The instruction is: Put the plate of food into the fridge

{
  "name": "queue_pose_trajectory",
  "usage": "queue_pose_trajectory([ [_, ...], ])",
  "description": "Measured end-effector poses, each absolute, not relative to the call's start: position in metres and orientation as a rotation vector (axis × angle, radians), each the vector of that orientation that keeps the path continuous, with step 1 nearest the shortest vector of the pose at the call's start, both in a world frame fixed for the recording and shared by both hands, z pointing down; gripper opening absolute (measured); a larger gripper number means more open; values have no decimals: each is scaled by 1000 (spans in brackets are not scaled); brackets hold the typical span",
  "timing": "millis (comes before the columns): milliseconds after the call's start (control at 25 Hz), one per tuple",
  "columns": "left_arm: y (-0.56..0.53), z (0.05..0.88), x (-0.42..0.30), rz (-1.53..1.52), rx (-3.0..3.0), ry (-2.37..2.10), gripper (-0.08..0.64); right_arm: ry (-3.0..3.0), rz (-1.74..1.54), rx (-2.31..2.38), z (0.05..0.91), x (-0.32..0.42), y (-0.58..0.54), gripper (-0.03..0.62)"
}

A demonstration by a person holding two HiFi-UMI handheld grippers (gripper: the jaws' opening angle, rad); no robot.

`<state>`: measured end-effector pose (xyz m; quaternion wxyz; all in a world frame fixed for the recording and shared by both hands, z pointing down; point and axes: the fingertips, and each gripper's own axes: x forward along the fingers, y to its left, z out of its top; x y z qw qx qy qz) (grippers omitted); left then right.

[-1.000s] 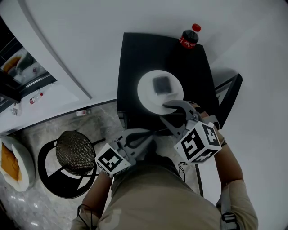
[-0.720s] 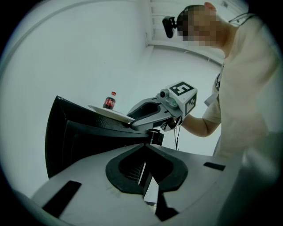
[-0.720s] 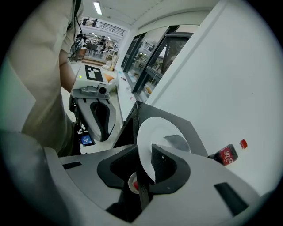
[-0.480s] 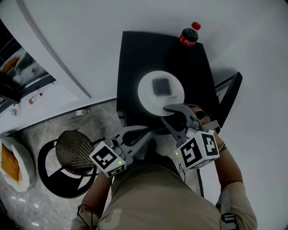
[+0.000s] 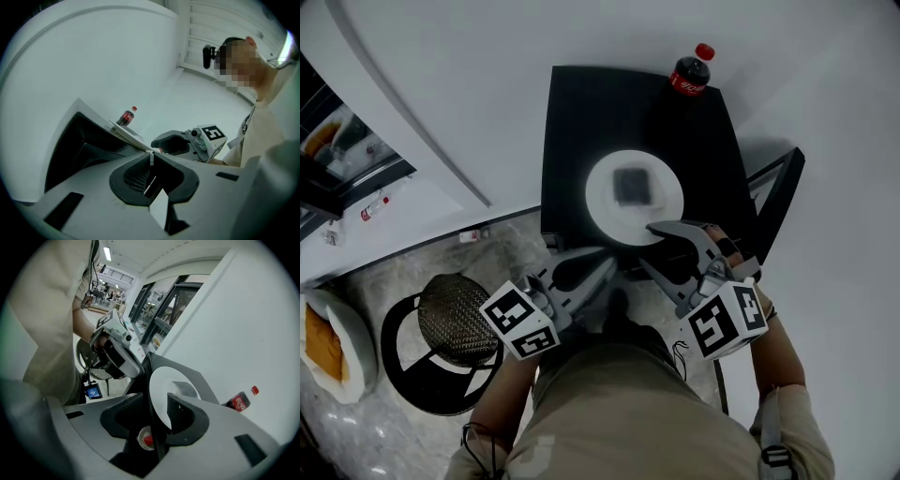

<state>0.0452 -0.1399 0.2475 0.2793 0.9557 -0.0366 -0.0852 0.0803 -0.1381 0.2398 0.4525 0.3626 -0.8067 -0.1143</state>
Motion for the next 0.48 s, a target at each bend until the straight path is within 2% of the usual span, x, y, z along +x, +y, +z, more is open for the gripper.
queue_pose_trajectory([
  [200, -138, 247, 48, -216, 2557, -81, 14, -2143, -94, 1095, 210, 110, -149, 140],
  [480, -132, 244, 57, -223, 2507, -15, 18, -2179, -45, 849, 214, 96, -145, 144],
])
